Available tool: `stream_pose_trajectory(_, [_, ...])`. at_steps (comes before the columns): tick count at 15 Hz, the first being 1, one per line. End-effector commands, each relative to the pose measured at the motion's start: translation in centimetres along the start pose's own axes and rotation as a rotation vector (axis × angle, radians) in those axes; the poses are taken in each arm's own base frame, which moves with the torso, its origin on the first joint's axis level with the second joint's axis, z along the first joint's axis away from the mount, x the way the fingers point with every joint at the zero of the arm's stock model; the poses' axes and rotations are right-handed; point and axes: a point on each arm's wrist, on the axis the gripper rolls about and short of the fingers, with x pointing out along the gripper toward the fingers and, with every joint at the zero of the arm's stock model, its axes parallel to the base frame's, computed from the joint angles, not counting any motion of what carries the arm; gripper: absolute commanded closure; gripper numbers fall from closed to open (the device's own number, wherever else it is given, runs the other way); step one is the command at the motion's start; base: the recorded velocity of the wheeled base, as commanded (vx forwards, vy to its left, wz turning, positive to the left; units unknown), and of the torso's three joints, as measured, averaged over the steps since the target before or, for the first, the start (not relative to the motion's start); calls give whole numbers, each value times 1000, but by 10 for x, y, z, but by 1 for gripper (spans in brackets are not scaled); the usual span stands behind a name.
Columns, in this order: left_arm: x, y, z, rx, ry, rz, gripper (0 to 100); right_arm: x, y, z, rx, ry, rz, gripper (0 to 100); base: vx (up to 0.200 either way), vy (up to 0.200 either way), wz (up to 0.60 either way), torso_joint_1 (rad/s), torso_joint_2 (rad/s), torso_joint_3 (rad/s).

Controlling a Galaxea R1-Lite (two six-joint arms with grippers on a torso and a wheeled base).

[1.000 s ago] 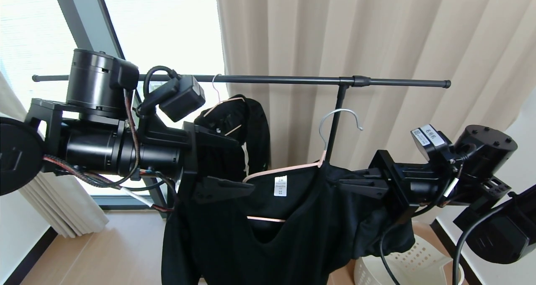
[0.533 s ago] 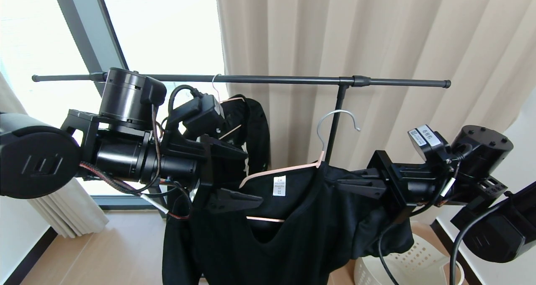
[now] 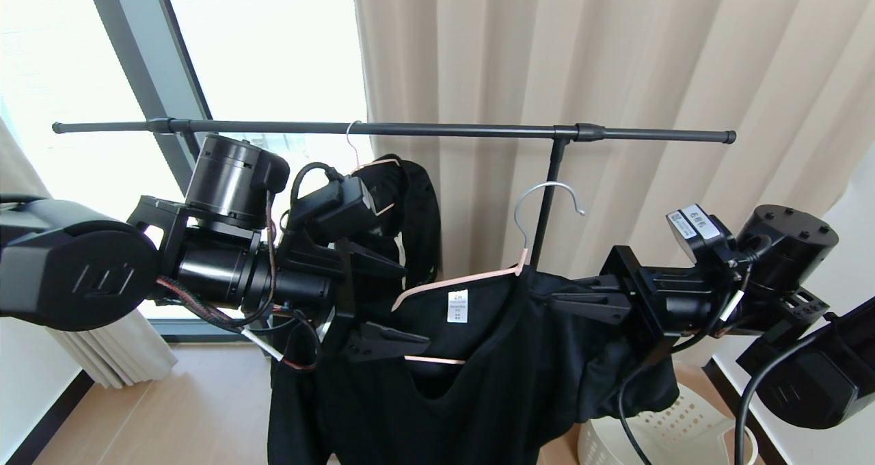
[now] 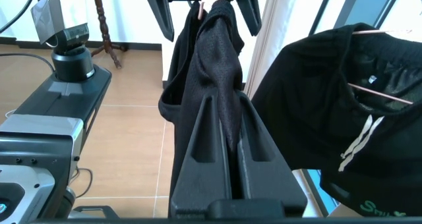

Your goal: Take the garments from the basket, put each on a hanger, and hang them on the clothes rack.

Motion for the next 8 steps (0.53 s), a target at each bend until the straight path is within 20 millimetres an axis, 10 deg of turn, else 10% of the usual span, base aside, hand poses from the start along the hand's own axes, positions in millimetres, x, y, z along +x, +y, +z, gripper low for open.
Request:
stream_pose_trajectory(1, [4,1,-3,-10,10,-8,0,0,0,1,-4,-1,0,100,0,0,0,0,0,0])
stream_pose_trajectory(5, [8,0,-4,-14,20,-11,0,-1,1,3,-10,-3,-2,100,0,0,0,0,0,0])
stream_pose_trajectory(6, [8,0,-4,-14,19,-9,100,-1,1,3,-10,-3,0,100,0,0,0,0,0,0])
stream_pose_trajectory(8, [7,0,-3,-19,18,-8,100,-1,1,3,-10,-3,0,100,0,0,0,0,0,0])
